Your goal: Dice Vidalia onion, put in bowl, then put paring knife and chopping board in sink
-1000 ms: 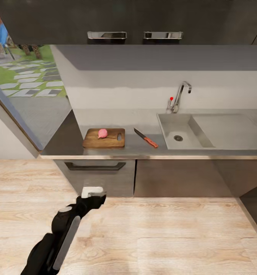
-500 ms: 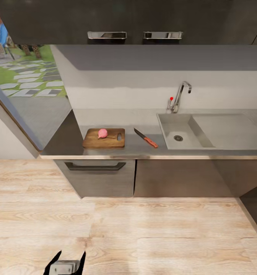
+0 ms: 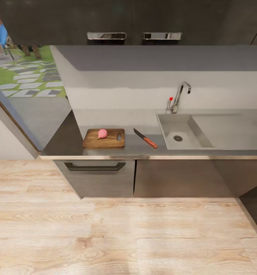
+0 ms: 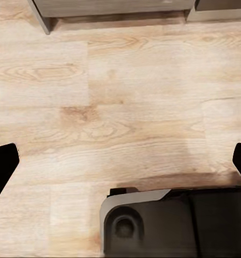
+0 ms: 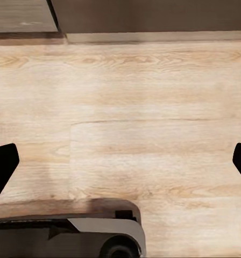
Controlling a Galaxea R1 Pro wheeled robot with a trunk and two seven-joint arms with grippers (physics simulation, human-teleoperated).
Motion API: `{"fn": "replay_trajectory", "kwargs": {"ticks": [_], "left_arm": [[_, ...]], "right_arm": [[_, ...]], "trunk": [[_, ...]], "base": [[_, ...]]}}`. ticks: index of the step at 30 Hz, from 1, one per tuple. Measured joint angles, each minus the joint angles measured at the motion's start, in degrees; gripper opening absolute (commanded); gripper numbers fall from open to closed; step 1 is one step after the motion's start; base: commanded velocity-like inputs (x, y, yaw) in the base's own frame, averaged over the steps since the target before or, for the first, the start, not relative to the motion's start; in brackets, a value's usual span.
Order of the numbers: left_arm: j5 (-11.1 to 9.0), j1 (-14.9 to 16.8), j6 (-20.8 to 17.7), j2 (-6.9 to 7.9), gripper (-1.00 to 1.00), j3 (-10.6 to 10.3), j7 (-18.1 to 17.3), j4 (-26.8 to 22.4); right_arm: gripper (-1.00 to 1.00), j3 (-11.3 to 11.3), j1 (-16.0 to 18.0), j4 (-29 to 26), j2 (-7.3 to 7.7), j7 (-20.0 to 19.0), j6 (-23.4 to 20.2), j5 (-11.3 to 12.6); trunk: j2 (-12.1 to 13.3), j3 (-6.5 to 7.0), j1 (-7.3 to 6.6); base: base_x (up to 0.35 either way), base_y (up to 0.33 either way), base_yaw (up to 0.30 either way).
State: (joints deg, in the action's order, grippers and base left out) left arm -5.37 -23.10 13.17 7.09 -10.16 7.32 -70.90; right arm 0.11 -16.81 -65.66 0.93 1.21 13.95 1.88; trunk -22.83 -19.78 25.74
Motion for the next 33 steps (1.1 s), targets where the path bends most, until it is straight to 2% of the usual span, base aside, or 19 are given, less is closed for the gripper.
{"fn": "replay_trajectory", "kwargs": {"ticks": [10,11,33], "left_arm": [[-0.12,0.1,0.37,-0.31,1.0,0.11,-0.02,5.36],[-0.12,0.14,0.38,-0.98,1.0,0.13,-0.02,6.92],[-0.18,0.07,0.38,-1.55,1.0,0.1,0.05,10.06]], "right_arm": [[1.0,-0.01,0.02,1.29,0.01,0.0,0.96,0.26],[1.0,0.0,0.03,1.6,0.01,-0.01,1.04,0.23],[1.0,0.14,0.03,3.26,-0.27,-0.04,2.29,0.21]], "trunk": [[0.0,0.75,0.0],[0.0,0.84,0.0],[0.0,2.68,0.0]], "base": [[0.0,0.0,-0.083],[0.0,0.0,-0.088],[0.0,0.0,-0.144]]}}
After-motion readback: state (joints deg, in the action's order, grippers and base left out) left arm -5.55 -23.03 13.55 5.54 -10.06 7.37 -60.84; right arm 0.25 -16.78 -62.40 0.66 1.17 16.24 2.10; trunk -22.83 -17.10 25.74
